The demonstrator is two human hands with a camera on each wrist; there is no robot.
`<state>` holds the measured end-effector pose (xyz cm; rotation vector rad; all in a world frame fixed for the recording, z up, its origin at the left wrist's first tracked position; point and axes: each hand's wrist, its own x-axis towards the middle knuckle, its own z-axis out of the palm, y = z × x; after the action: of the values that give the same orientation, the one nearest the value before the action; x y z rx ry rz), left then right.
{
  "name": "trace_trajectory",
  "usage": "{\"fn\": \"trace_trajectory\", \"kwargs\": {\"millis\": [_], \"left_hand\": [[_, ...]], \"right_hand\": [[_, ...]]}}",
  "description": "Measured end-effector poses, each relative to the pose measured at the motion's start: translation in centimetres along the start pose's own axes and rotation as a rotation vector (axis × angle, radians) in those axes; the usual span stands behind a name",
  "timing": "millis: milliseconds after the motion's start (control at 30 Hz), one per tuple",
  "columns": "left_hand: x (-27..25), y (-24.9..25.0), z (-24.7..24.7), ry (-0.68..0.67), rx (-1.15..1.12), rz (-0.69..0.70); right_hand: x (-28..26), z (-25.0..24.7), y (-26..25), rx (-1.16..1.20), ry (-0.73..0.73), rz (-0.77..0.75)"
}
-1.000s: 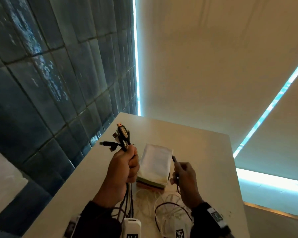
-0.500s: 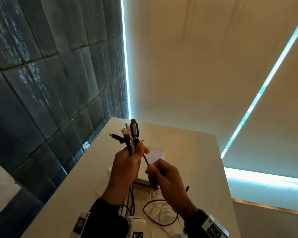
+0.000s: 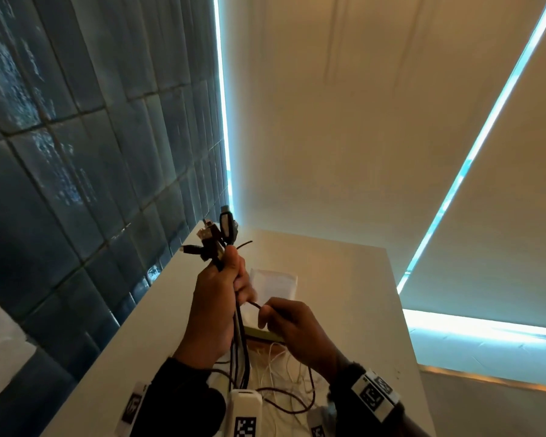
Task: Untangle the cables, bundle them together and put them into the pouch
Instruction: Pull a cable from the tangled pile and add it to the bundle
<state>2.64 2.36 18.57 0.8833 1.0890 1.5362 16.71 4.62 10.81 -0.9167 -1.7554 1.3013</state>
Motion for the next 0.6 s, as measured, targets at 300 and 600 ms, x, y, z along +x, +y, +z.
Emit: {"fn": "trace_trajectory", "kwargs": {"millis": [300,600], "left_hand": [[0.1,1.3,-1.1,0.051,-0.041,0.081],[0.1,0.7,-0.9,0.061,0.029,-0.021]], "right_hand": [[0.0,-0.7,7.1,-0.163,0.116,0.160],[0.1,-1.7,7.1,-0.093,0.329,0.351]]}}
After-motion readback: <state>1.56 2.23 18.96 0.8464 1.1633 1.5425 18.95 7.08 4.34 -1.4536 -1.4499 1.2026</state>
